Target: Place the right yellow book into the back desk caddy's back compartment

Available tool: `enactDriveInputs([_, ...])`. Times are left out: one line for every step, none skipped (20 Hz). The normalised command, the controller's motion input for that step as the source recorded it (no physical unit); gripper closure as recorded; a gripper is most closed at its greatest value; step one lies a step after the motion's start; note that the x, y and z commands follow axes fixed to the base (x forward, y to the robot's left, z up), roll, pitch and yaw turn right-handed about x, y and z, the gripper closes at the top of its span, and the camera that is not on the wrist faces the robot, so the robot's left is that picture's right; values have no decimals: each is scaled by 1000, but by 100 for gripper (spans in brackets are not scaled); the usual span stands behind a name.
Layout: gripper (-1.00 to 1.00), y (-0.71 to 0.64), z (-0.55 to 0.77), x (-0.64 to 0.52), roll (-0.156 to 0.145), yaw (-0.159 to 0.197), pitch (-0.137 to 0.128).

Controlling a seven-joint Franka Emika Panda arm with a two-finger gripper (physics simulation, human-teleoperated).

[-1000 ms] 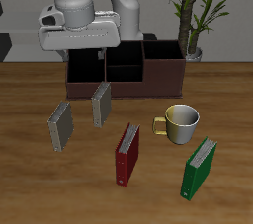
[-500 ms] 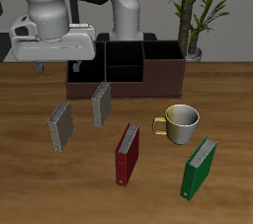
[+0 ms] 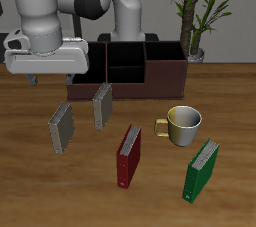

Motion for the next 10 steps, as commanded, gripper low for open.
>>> enactDriveInputs([-100,-75,-345,24,19,-10,-69])
enactDriveInputs([-100,-8,-315,-25,-10,-72,-18])
enactDriveInputs([-100,38,-410,-53,-36,45,-48])
enactDriveInputs([-100,144,-536,-73,41,39,-56])
enactDriveInputs([-100,12,-320,-54,-19,-8,-11])
enactDriveInputs([-100,60,-266,-41,13,20,-41])
enactDriveInputs([-100,-58,-323,-30,-44,-31,-42])
enactDriveInputs([-100,-8,-323,-56,-17,-78,-12])
enactDriveInputs([-100,-147,-485,34,-38,-23,-32])
enactDriveInputs([-100,-172,-345,23,-30,-186,34])
